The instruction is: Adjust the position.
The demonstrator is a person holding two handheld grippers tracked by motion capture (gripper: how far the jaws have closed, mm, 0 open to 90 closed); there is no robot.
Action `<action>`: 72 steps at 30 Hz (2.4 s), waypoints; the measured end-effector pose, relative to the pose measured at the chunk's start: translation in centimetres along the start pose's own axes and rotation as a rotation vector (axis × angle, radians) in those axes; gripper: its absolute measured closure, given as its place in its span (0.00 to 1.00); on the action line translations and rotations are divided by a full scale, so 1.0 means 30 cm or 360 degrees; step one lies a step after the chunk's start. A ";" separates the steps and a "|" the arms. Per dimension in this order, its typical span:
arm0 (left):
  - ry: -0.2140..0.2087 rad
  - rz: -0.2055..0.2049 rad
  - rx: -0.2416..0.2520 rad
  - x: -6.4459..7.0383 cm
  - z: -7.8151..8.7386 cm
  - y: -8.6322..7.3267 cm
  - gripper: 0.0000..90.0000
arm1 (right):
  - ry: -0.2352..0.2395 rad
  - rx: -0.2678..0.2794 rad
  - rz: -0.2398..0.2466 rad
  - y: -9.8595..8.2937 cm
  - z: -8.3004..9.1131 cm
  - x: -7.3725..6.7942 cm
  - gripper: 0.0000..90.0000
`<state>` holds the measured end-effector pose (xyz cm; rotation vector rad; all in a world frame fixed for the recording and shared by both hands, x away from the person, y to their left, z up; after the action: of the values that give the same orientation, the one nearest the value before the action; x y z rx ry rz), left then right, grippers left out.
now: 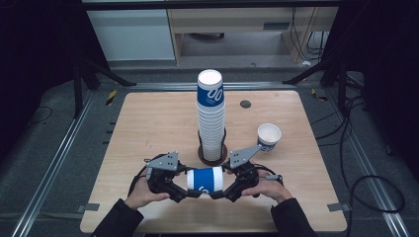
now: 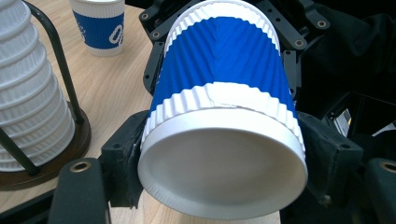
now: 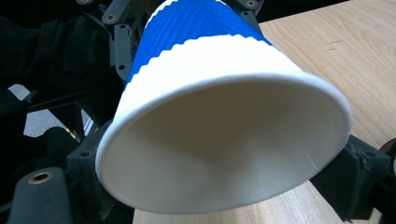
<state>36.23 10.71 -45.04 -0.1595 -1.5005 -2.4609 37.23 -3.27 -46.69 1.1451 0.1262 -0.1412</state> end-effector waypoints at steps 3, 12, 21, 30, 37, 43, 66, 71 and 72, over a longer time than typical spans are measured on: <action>0.0002 0.0005 -0.0009 -0.001 -0.002 -0.002 0.29 | 0.0004 -0.0014 -0.0001 -0.004 -0.002 0.000 0.17; 0.0042 0.0016 0.0011 -0.010 0.022 0.007 0.23 | -0.0021 -0.0029 0.0009 -0.004 0.007 0.005 0.18; 0.0138 -0.0010 -0.0198 -0.042 0.036 -0.037 0.19 | -0.0108 -0.0160 0.0043 -0.029 0.021 0.023 0.18; 0.0154 -0.0078 -0.0459 -0.034 -0.030 -0.093 0.19 | -0.0103 -0.0355 0.0106 -0.069 -0.040 0.013 0.18; 0.0140 -0.0110 -0.0550 -0.025 -0.059 -0.114 0.25 | -0.0078 -0.0393 0.0119 -0.075 -0.065 0.005 0.18; 0.0120 -0.0121 -0.0557 -0.021 -0.062 -0.115 0.31 | -0.0076 -0.0399 0.0117 -0.077 -0.067 0.006 0.17; 0.0226 0.0007 -0.0122 -0.084 0.067 -0.041 0.31 | -0.0264 0.0029 0.0001 0.022 0.076 0.061 0.09; 0.0193 0.0013 0.0002 -0.076 0.066 -0.023 0.31 | -0.0235 0.0074 -0.0017 0.032 0.069 0.054 0.09; 0.0199 -0.0001 0.0010 -0.073 0.063 -0.021 0.31 | -0.0231 0.0077 -0.0013 0.033 0.066 0.053 0.09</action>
<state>38.09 13.01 -45.20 -0.0037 -1.4557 -2.4183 39.01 -4.76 -45.26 1.1785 -0.0014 -0.2353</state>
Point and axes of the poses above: each handheld gripper's, and its own axes: z roughly backward along the jaws, y roughly out of its top, x roughly to its right, the point moved 7 cm from there along -z, roughly forward along the jaws, and after that the axes turned 3 degrees about z, right-handed, at the moved point
